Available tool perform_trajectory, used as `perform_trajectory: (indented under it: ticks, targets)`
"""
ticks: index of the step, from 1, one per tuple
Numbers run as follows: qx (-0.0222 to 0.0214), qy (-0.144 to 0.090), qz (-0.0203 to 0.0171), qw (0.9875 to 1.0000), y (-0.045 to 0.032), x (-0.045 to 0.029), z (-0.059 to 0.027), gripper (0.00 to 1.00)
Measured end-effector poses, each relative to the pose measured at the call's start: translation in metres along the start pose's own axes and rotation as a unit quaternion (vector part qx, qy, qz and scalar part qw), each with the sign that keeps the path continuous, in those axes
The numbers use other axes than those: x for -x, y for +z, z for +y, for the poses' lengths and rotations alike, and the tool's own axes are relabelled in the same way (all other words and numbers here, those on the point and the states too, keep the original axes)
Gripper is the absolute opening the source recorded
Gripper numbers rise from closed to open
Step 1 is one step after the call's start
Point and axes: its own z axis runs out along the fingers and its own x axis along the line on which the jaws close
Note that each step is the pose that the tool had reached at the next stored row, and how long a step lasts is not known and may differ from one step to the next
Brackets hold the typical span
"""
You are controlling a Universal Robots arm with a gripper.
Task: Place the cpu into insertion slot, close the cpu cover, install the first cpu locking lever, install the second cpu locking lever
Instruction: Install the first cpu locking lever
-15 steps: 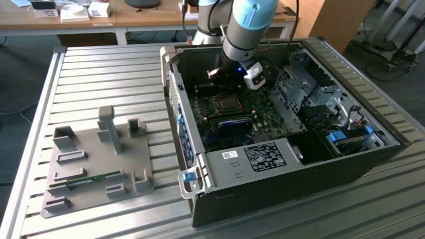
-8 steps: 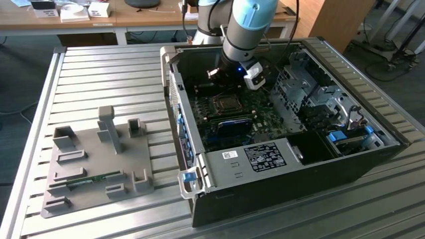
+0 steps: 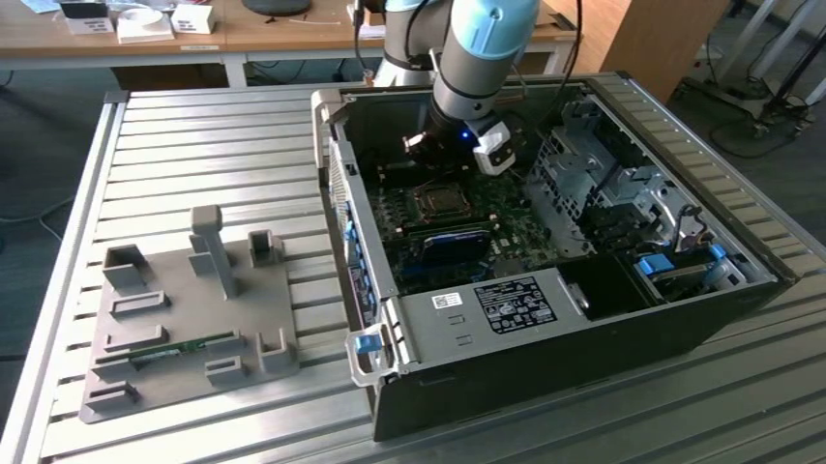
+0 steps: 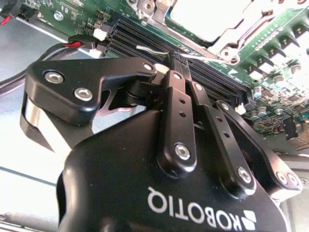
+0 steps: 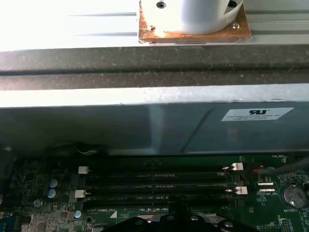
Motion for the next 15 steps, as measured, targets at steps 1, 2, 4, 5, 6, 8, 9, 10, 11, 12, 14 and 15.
perform_trajectory:
  ticks: [1, 2, 4, 5, 6, 8, 9, 10, 11, 12, 14, 15]
  targets:
    - [-0.0001, 0.001, -0.0003, 1.0, 0.0, 0.0, 0.0, 0.11]
    - [-0.0001, 0.001, -0.0005, 1.0, 0.0001, 0.0, 0.0, 0.11]
    - [-0.0002, 0.003, -0.0009, 1.0, 0.0001, 0.0, 0.0, 0.11]
    - [-0.0002, 0.004, -0.0013, 1.0, 0.0001, 0.0, 0.0, 0.11]
    - [-0.0001, 0.005, -0.0016, 1.0, 0.0002, 0.0, 0.0, 0.11]
    - [0.0009, 0.007, -0.0025, 1.0, 0.0004, -0.0001, 0.0002, 0.11]
    - [0.0008, 0.008, -0.0028, 1.0, 0.0003, -0.0001, 0.0003, 0.11]
    - [0.0008, 0.009, -0.003, 1.0, 0.0003, -0.0001, 0.0003, 0.11]
    - [0.0007, 0.009, -0.003, 1.0, 0.0003, -0.0002, 0.0003, 0.11]
    - [0.0007, 0.009, -0.0031, 1.0, 0.0003, -0.0003, 0.0004, 0.11]
    - [0.0007, 0.009, -0.0031, 1.0, 0.0003, -0.0005, 0.0006, 0.11]
    - [0.0007, 0.009, -0.0031, 1.0, 0.0004, -0.0006, 0.0006, 0.11]
